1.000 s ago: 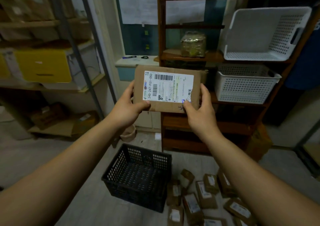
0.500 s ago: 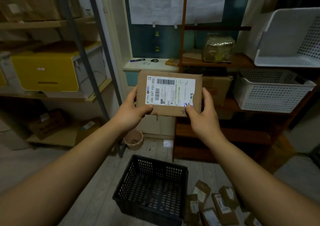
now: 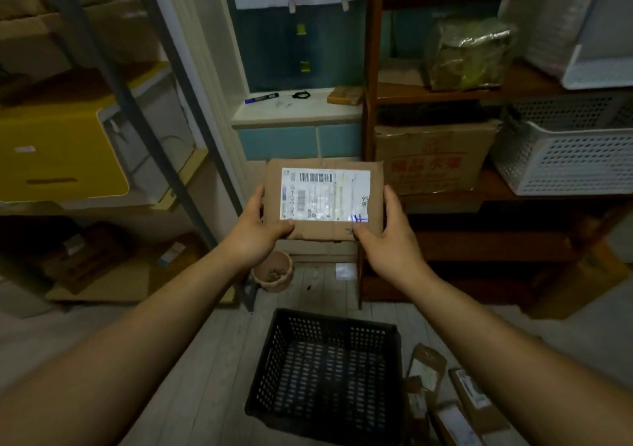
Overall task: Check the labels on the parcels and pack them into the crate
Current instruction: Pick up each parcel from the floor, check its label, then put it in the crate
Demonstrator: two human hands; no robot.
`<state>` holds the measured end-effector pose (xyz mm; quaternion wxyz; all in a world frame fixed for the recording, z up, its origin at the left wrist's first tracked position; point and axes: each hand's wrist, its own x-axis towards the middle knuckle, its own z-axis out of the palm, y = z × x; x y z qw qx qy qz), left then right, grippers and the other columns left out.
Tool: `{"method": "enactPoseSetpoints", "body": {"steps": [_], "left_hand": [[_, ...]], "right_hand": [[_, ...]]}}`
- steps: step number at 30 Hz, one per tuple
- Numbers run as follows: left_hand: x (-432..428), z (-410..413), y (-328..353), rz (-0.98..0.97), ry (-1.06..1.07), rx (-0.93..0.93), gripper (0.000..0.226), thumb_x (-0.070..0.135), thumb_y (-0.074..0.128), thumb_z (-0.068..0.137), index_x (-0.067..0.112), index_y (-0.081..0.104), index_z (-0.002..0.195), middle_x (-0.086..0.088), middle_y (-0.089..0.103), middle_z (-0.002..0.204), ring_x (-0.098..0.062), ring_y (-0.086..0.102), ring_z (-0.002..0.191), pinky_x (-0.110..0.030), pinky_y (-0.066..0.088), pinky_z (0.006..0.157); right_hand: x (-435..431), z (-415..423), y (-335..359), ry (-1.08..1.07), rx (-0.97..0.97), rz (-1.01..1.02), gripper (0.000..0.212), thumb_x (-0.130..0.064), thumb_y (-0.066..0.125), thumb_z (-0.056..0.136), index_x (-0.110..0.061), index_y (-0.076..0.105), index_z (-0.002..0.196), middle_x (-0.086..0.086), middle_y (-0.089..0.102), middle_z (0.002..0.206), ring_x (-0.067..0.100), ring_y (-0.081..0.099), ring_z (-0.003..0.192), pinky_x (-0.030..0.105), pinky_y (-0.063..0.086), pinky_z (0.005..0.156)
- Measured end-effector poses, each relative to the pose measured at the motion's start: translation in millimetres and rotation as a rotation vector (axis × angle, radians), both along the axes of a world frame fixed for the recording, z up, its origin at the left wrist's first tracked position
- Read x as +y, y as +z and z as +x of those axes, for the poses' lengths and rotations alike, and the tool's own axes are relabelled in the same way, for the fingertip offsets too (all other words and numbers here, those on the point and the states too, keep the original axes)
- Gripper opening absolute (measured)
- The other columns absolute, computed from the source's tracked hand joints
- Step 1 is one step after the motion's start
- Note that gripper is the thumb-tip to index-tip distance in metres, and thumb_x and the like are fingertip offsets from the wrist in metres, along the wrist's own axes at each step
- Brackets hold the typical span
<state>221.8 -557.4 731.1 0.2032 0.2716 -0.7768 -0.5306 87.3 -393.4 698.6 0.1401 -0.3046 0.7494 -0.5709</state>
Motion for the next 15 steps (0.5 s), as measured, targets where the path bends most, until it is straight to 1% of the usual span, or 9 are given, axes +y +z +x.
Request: {"method": "enactPoseSetpoints", "body": {"steps": [2, 3, 4, 6, 8, 11, 13, 14, 15], "left_hand": [[-17.2, -4.3, -18.9, 0.009, -0.024, -0.036, 0.071, 0.004, 0.061, 0.087, 0.031, 0.024, 0.141, 0.020, 0.052, 0.106, 0.016, 0.057, 0.080, -0.003, 0.045, 0.059], [-26.9, -5.8, -28.2, 0.018, -0.036, -0.056, 0.073, 0.005, 0.061, 0.087, 0.030, 0.023, 0.143, 0.016, 0.053, 0.111, 0.011, 0.058, 0.085, -0.006, 0.048, 0.066], [-36.7, -6.8, -37.0, 0.035, -0.049, -0.075, 0.075, 0.007, 0.062, 0.087, 0.030, 0.021, 0.145, 0.011, 0.053, 0.117, 0.004, 0.058, 0.093, -0.014, 0.051, 0.077], [-58.5, -6.0, -55.6, 0.076, -0.076, -0.124, 0.078, 0.008, 0.062, 0.087, 0.030, 0.017, 0.147, 0.003, 0.052, 0.127, -0.013, 0.056, 0.110, -0.036, 0.047, 0.097], [-81.8, -3.6, -79.1, 0.104, -0.106, -0.161, 0.079, 0.009, 0.061, 0.087, 0.031, 0.016, 0.147, 0.001, 0.052, 0.131, -0.018, 0.053, 0.117, -0.044, 0.043, 0.102], [-110.8, -1.6, -124.1, 0.100, -0.136, -0.193, 0.073, 0.005, 0.063, 0.085, 0.030, 0.026, 0.144, 0.005, 0.057, 0.123, -0.014, 0.055, 0.114, -0.034, 0.050, 0.093], [-124.8, -2.6, -160.9, 0.097, -0.154, -0.184, 0.061, 0.001, 0.064, 0.083, 0.037, 0.042, 0.127, 0.011, 0.060, 0.113, -0.003, 0.060, 0.103, -0.017, 0.053, 0.075], [-130.1, -3.2, -182.0, 0.088, -0.158, -0.180, 0.059, 0.002, 0.065, 0.083, 0.047, 0.045, 0.115, 0.016, 0.062, 0.109, 0.004, 0.061, 0.095, -0.011, 0.052, 0.068], [-134.6, -3.6, -204.8, 0.082, -0.158, -0.172, 0.054, 0.006, 0.067, 0.083, 0.052, 0.049, 0.106, 0.020, 0.063, 0.105, 0.008, 0.061, 0.092, -0.011, 0.052, 0.068]], "right_hand": [[-11.5, 2.5, -15.7, -0.015, -0.002, 0.037, 0.081, -0.023, 0.065, 0.087, -0.027, 0.015, 0.150, -0.001, 0.037, 0.146, 0.015, 0.038, 0.131, 0.042, 0.036, 0.108], [-18.2, 4.7, -23.6, -0.027, -0.003, 0.055, 0.081, -0.023, 0.065, 0.087, -0.027, 0.015, 0.150, -0.001, 0.039, 0.145, 0.015, 0.039, 0.130, 0.042, 0.036, 0.108], [-25.4, 7.3, -31.5, -0.041, -0.003, 0.075, 0.081, -0.024, 0.065, 0.087, -0.027, 0.015, 0.150, -0.001, 0.040, 0.145, 0.015, 0.039, 0.129, 0.042, 0.036, 0.108], [-42.4, 14.0, -47.6, -0.070, -0.020, 0.119, 0.082, -0.025, 0.064, 0.087, -0.027, 0.012, 0.151, -0.001, 0.038, 0.146, 0.016, 0.039, 0.131, 0.043, 0.036, 0.107], [-61.2, 22.3, -66.7, -0.085, -0.042, 0.164, 0.083, -0.026, 0.062, 0.088, -0.030, 0.008, 0.151, -0.002, 0.036, 0.148, 0.016, 0.037, 0.132, 0.044, 0.036, 0.107], [-88.0, 30.2, -106.3, -0.095, -0.057, 0.209, 0.083, -0.025, 0.062, 0.089, -0.036, 0.008, 0.150, -0.003, 0.037, 0.147, 0.013, 0.036, 0.132, 0.041, 0.036, 0.107], [-102.9, 32.5, -143.8, -0.082, -0.063, 0.262, 0.081, -0.025, 0.062, 0.089, -0.040, 0.009, 0.149, -0.005, 0.037, 0.144, 0.012, 0.037, 0.129, 0.035, 0.037, 0.103], [-109.0, 33.3, -165.6, -0.074, -0.070, 0.293, 0.081, -0.025, 0.062, 0.089, -0.043, 0.009, 0.148, -0.006, 0.038, 0.140, 0.011, 0.038, 0.126, 0.031, 0.037, 0.100], [-114.4, 34.3, -189.3, -0.064, -0.073, 0.313, 0.079, -0.025, 0.061, 0.089, -0.046, 0.010, 0.146, -0.009, 0.039, 0.134, 0.009, 0.038, 0.122, 0.029, 0.036, 0.096]]}}
